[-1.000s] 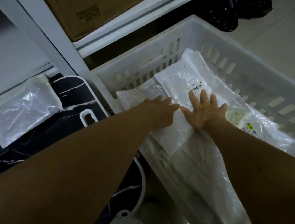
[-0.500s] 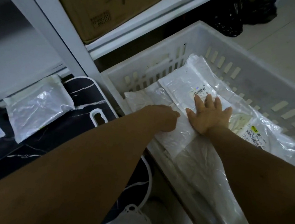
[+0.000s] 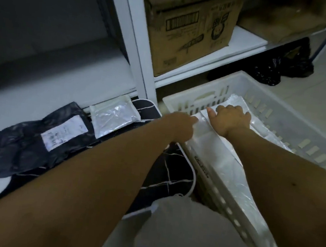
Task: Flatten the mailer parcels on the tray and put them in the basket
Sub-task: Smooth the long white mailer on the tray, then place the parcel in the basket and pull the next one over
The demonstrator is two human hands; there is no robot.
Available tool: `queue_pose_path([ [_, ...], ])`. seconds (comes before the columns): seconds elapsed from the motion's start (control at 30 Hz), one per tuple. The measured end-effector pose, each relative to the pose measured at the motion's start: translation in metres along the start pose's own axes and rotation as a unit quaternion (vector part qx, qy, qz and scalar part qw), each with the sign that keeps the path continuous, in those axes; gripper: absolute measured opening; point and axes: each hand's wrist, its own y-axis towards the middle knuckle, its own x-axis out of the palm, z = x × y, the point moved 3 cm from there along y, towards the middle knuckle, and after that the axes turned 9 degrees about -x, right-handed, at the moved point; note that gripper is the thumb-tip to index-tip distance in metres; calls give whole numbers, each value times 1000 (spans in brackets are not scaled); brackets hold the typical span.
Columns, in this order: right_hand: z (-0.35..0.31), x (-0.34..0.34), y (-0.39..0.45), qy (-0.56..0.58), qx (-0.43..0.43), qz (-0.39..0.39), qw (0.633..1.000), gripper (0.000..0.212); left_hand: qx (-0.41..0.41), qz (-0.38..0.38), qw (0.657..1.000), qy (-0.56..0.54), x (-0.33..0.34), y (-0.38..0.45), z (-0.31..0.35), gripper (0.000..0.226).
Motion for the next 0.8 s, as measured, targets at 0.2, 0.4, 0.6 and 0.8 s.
queue_pose_path([
  [0.2,-95,-33,-3,-58,-139,-190,970,66,-73,29,997,-23,-6,-78,-91,41],
  [0.4,-196,-40,-19,-113,-223,-186,950,65,-167,2,983,-75,21,-155,-177,47],
  [0.6,-291,3,-52,-129,-301,-214,920,52,-252,-13,961,-112,65,-207,-255,51],
  [0.8,-354,59,-74,-122,-374,-187,900,38,-333,-28,937,-107,111,-226,-308,48],
])
